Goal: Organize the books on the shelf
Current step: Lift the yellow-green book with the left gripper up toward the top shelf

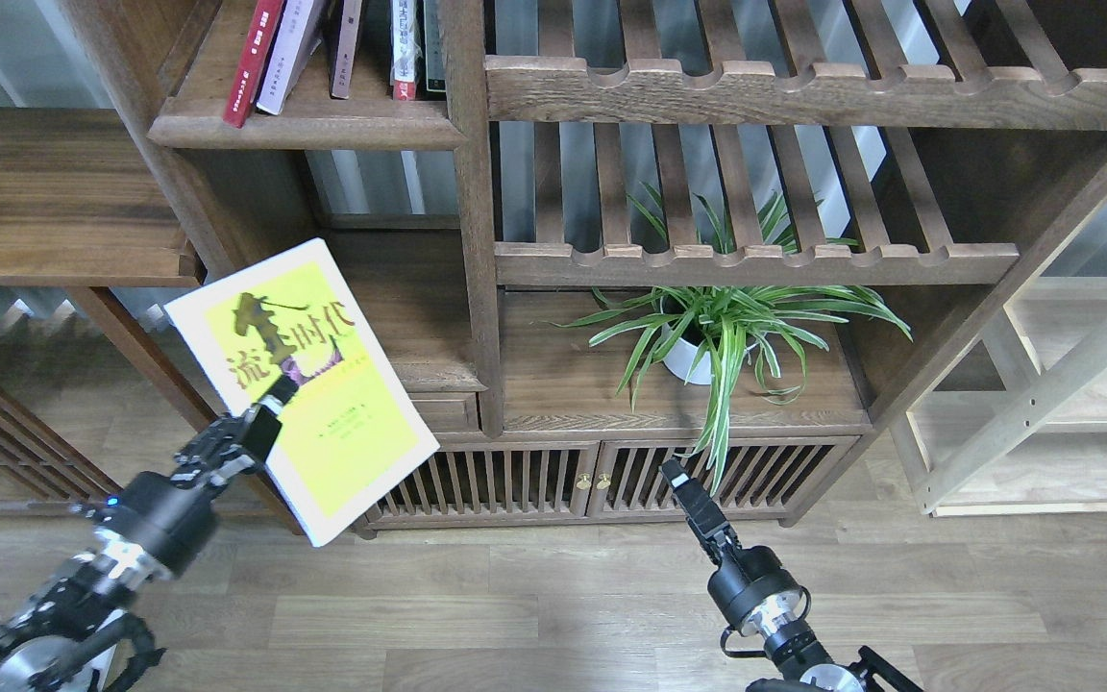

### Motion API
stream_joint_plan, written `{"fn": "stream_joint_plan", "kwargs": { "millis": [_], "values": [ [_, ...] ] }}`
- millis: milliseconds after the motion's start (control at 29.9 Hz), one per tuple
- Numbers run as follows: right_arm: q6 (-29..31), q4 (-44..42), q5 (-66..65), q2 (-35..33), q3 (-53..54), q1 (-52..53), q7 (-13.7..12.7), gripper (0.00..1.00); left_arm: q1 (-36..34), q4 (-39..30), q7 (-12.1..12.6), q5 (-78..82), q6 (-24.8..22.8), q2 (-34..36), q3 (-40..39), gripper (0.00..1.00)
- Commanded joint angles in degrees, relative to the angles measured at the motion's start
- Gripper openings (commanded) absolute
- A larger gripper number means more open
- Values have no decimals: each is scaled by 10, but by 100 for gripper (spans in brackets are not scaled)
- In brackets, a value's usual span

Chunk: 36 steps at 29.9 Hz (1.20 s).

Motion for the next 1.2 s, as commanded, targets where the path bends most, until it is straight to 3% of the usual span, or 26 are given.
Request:
{"fn": "stream_joint_plan", "kwargs": {
  "millis": [0,535,836,1170],
  "values": [
    [0,-1,-1,0,0,0,0,95,9,-27,0,1,0,1,-25,0],
    [-1,-2,-2,0,-1,-8,-1,99,8,-128,45,-4,0,6,-78,0],
    [-1,-2,-2,0,-1,-7,-1,99,8,-149,61,-28,0,6,-147,0],
    [0,-4,-3,0,-4,-7,-1,99,-18,-155,99,-46,0,14,-202,0]
  ]
}}
